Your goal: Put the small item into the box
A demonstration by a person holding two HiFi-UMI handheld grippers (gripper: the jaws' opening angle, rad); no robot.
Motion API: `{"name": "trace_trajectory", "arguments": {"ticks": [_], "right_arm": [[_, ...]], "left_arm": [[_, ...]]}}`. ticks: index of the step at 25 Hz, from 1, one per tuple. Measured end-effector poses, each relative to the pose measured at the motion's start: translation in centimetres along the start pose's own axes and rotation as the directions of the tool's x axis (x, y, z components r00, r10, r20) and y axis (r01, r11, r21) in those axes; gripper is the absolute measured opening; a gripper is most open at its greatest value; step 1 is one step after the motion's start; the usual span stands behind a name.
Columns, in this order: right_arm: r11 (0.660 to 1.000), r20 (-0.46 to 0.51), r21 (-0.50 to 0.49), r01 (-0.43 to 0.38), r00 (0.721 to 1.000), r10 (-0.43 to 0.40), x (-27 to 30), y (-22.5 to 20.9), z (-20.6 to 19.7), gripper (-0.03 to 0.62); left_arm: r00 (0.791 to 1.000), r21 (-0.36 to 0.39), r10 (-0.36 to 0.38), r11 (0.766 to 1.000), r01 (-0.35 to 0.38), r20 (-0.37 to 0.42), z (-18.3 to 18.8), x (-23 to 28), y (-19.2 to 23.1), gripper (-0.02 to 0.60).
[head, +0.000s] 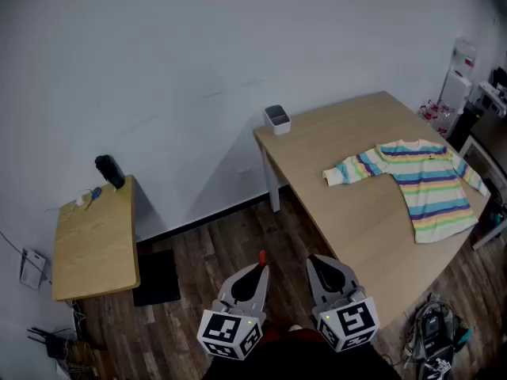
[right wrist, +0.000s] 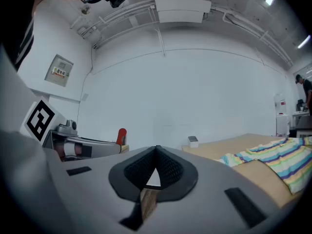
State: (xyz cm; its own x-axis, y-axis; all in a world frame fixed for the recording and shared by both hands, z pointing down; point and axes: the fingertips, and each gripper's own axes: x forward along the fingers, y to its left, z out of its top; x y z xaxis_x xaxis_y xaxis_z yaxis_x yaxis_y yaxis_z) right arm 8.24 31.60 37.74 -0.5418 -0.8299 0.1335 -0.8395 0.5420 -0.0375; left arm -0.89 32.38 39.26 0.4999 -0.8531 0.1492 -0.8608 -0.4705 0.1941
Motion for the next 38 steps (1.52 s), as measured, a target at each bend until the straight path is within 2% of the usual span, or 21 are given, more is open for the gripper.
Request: {"name": "trace_trajectory", "arguments": {"ticks": [8,14,18,28,38], "right_arm": [[0.999,0.004,0.034,-0.019,1.0,0.019,0.1,-0.3,-0.7,0.008],[0.998,0.054,0.062,-0.028,0.998,0.024,0.1,-1.3,-0.1,0.008],[0.997,0.086,0.073,-0.009,0.996,0.003,0.0,-2.6,1.1,0.008],[0.993,0.096,0.117,0.036,0.994,-0.047,2.1,-5.1,1.9,0.008],[0.988,0.065,0.137,0.069,0.995,-0.078,9.2,-6.9,2.2,0.008]], "left_arm": [[1.0,0.009,0.024,1.0,-0.024,-0.007,-0.5,0.5,0.1,0.012],[0.996,0.044,0.086,0.995,-0.086,0.022,0.3,0.4,1.3,0.012],[0.994,0.068,0.096,0.993,-0.099,0.043,1.5,0.7,1.8,0.012],[0.995,0.114,0.051,0.992,-0.061,0.089,4.6,4.4,2.5,0.012],[0.997,0.05,0.015,0.999,-0.019,0.073,4.9,10.3,7.7,0.012]]}}
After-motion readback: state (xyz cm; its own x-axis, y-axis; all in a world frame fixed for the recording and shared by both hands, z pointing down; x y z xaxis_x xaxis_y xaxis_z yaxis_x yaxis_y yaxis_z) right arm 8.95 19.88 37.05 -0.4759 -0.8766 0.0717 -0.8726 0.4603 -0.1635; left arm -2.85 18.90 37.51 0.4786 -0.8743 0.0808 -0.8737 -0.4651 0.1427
